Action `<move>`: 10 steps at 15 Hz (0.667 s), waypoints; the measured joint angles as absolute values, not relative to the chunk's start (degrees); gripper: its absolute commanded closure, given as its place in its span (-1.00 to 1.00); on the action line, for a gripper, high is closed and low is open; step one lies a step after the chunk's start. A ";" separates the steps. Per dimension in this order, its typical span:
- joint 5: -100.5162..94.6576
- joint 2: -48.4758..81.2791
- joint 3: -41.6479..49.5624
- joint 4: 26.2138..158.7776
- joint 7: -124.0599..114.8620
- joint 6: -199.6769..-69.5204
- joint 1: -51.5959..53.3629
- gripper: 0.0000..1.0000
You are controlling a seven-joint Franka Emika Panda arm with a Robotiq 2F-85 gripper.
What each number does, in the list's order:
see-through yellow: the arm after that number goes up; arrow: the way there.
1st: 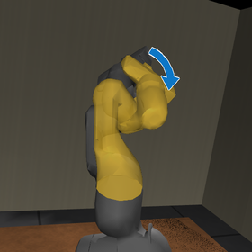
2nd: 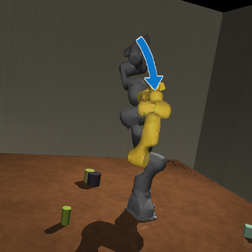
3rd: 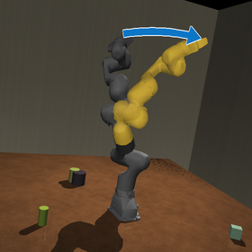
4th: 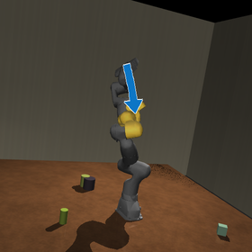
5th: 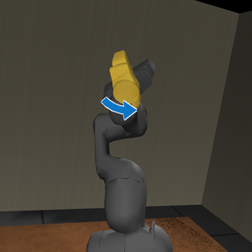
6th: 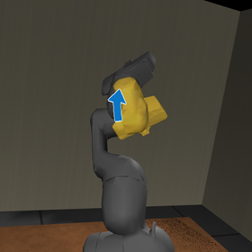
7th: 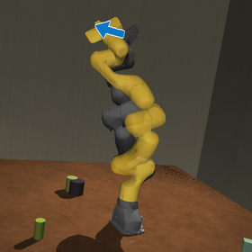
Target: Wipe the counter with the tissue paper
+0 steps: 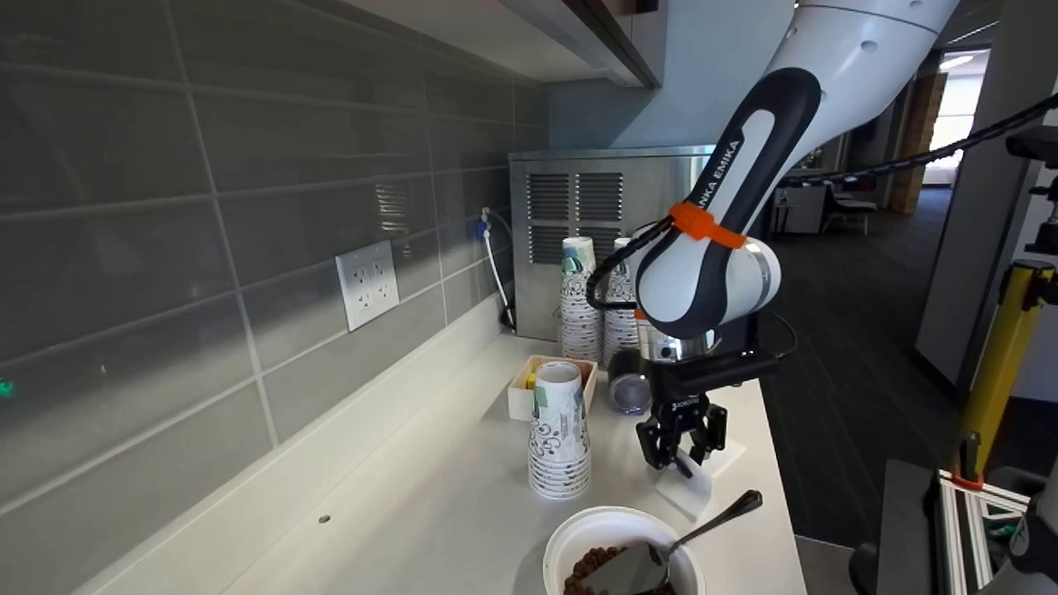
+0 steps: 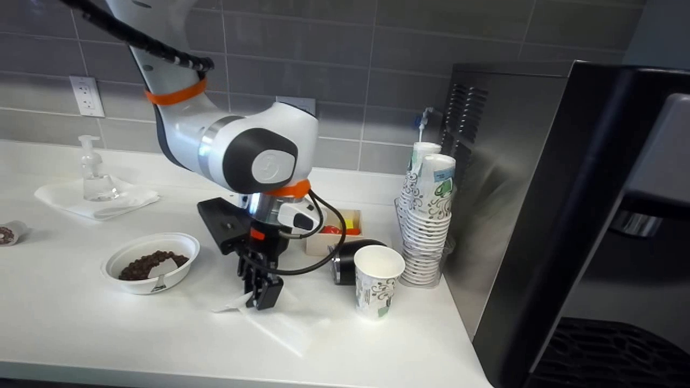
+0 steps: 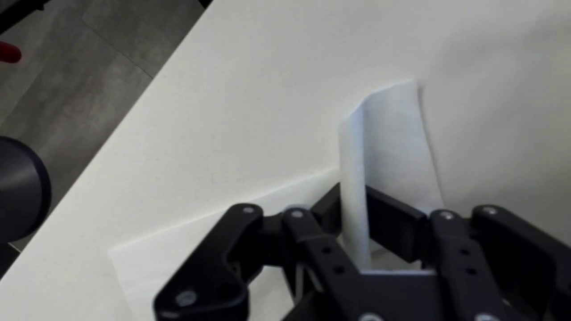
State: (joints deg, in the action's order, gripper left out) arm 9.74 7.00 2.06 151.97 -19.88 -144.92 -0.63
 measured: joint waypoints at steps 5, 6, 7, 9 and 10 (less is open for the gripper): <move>11.71 5.38 -0.06 151.89 -19.64 -149.31 0.03 0.95; 10.90 5.38 0.00 151.92 -20.56 -150.01 0.22 0.95; 9.24 5.38 0.18 152.00 -22.05 -150.41 0.41 0.95; 5.51 5.38 0.49 152.39 -24.85 -150.38 0.70 0.95; 3.79 5.39 0.55 152.68 -25.82 -149.87 0.84 0.95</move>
